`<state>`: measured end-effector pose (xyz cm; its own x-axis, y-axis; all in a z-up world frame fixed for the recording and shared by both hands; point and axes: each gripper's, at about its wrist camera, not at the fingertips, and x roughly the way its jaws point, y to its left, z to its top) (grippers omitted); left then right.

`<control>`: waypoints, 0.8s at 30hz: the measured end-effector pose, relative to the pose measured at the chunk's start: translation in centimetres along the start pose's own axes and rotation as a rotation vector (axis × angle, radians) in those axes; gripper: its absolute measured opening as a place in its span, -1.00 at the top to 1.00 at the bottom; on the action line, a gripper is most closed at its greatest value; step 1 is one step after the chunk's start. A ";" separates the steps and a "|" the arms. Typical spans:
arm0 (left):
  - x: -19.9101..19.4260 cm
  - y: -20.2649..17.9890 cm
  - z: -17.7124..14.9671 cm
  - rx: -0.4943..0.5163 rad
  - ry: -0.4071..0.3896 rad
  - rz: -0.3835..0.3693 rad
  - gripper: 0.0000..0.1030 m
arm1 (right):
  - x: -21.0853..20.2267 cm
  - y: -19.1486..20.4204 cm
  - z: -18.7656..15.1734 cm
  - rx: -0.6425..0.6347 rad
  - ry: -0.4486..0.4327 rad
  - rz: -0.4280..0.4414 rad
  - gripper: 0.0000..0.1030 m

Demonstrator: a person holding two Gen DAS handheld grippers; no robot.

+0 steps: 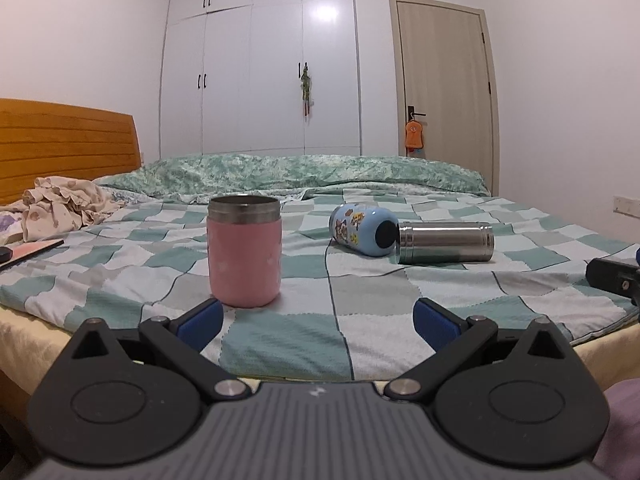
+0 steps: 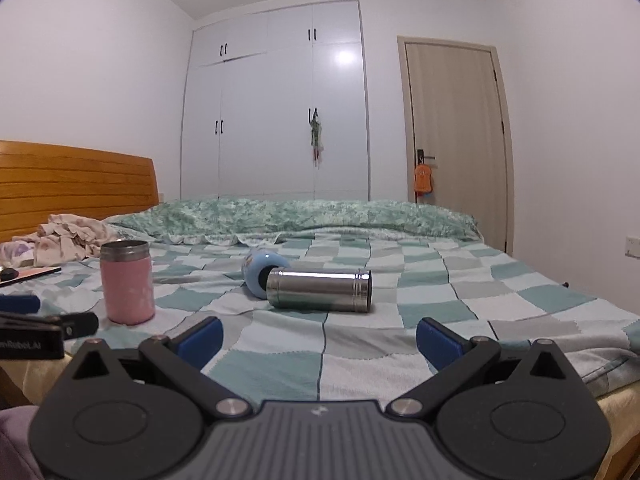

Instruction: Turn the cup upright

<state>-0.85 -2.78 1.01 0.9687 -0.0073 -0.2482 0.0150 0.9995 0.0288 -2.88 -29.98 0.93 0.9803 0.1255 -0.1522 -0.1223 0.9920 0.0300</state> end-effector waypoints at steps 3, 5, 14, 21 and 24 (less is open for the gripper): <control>0.1 0.2 -0.2 -0.006 -0.007 -0.001 -1.00 | 0.3 0.2 -0.2 -0.008 0.001 -0.011 -1.00; 0.1 0.2 -0.3 -0.005 -0.005 0.002 -1.00 | 0.4 0.3 -0.2 -0.010 -0.003 -0.018 -1.00; 0.0 -0.2 -0.5 0.021 -0.020 0.006 -1.00 | 0.7 1.0 -0.4 -0.033 -0.013 -0.025 -1.00; 0.0 -0.3 -0.6 0.024 -0.025 0.003 -1.00 | 0.6 0.8 -0.5 -0.029 -0.018 -0.025 -1.00; 0.0 -0.3 -0.6 0.024 -0.025 0.003 -1.00 | 0.6 0.8 -0.6 -0.028 -0.020 -0.026 -1.00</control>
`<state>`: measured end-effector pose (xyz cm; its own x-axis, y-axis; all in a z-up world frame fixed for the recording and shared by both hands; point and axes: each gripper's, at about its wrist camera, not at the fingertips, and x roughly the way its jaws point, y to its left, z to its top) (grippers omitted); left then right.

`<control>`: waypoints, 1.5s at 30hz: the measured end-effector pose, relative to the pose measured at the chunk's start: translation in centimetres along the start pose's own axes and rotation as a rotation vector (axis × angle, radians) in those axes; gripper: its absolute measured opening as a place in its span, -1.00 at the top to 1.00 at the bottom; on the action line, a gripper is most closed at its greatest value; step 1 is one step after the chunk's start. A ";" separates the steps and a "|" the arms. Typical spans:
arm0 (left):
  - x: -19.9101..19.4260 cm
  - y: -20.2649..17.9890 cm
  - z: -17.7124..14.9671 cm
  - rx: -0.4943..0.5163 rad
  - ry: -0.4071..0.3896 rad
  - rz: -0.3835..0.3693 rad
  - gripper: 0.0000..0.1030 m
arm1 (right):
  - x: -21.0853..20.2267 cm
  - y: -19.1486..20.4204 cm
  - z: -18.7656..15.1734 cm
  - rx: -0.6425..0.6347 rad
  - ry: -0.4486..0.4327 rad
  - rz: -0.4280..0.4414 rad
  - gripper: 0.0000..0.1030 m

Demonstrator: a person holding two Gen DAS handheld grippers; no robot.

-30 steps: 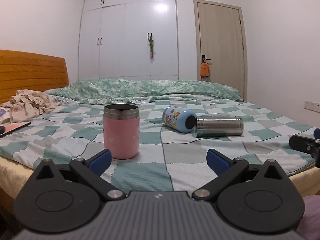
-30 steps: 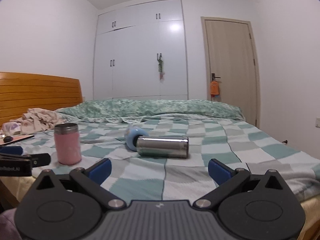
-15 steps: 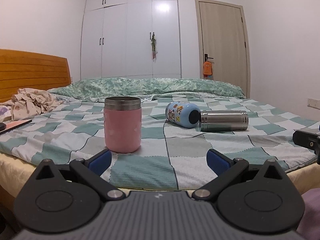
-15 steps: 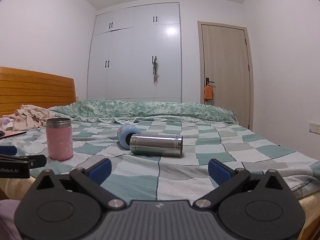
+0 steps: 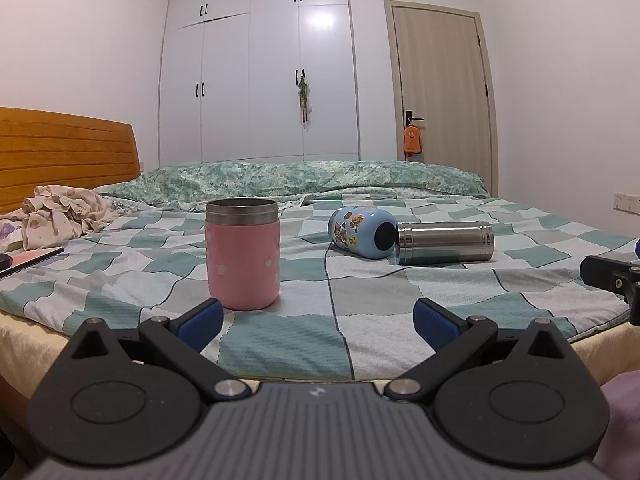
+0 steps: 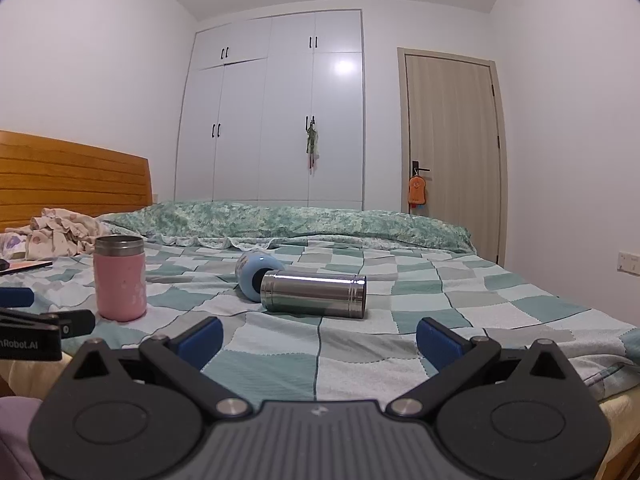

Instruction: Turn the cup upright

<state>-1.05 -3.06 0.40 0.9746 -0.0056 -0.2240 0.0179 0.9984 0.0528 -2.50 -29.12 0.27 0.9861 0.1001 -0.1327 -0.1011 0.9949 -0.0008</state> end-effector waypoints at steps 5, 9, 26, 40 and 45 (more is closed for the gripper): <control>0.0 0.0 0.0 0.000 -0.001 -0.001 -1.00 | 0.0 0.0 0.0 0.000 0.000 0.000 -1.00; -0.1 -0.1 0.0 -0.001 -0.002 -0.001 -1.00 | 0.0 0.0 0.0 0.000 0.000 0.001 -1.00; -0.1 0.0 0.0 -0.003 -0.004 -0.003 -1.00 | 0.0 0.0 -0.1 0.000 0.000 0.001 -1.00; -0.2 -0.1 0.1 -0.001 -0.013 -0.001 -1.00 | 0.0 0.0 -0.1 0.001 -0.001 0.001 -1.00; -0.2 0.0 0.0 0.001 -0.016 -0.002 -1.00 | 0.0 0.0 -0.1 0.000 -0.001 0.001 -1.00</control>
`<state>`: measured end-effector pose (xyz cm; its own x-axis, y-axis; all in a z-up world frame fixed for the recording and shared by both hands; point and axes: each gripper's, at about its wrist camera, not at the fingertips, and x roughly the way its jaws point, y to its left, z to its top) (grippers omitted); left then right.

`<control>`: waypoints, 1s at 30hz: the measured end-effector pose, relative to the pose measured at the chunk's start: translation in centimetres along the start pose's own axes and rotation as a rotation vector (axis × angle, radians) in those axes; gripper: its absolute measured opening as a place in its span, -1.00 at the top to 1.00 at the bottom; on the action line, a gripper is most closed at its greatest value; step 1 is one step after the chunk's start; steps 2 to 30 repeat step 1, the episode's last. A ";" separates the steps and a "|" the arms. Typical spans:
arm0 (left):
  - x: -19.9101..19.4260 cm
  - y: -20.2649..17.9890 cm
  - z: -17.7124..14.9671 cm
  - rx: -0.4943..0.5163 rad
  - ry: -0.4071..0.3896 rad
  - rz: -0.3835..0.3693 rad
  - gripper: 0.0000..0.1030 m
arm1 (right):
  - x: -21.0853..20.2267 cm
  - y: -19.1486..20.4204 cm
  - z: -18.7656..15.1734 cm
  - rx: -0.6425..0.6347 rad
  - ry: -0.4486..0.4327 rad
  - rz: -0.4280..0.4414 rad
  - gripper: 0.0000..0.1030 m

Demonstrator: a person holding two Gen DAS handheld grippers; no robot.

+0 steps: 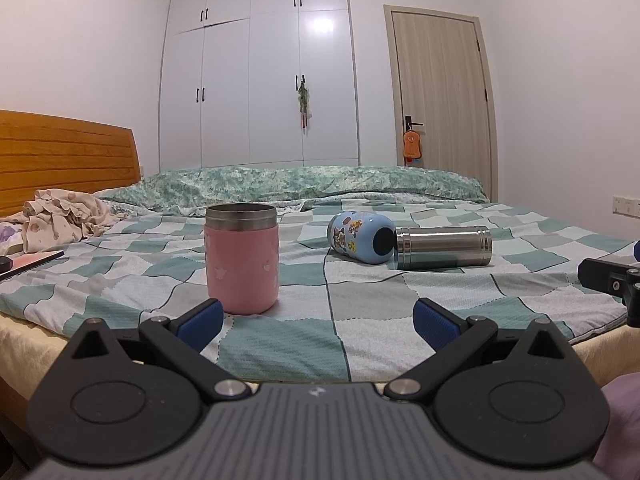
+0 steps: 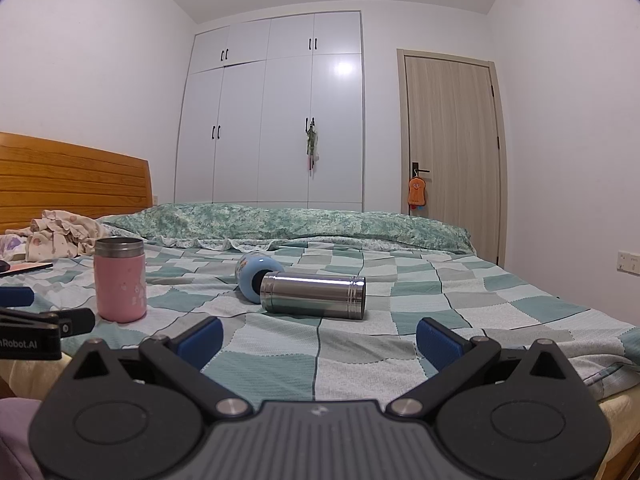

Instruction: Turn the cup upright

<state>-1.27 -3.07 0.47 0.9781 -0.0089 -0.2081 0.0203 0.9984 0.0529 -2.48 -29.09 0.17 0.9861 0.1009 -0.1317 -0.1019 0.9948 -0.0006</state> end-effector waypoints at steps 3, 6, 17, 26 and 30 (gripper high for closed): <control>0.0 0.0 0.0 0.000 0.000 0.000 -1.00 | 0.0 0.0 0.0 0.000 0.000 -0.001 -1.00; 0.0 0.0 0.0 0.000 0.000 0.000 -1.00 | 0.0 0.0 0.0 0.000 0.000 -0.001 -1.00; 0.0 0.0 0.0 0.000 0.000 0.000 -1.00 | 0.0 0.0 0.0 0.000 0.000 -0.001 -1.00; 0.0 0.0 0.0 0.000 0.000 0.000 -1.00 | 0.0 0.0 0.0 0.000 0.000 -0.001 -1.00; 0.0 0.0 0.0 0.000 0.000 0.000 -1.00 | 0.0 0.0 0.0 0.000 0.000 -0.001 -1.00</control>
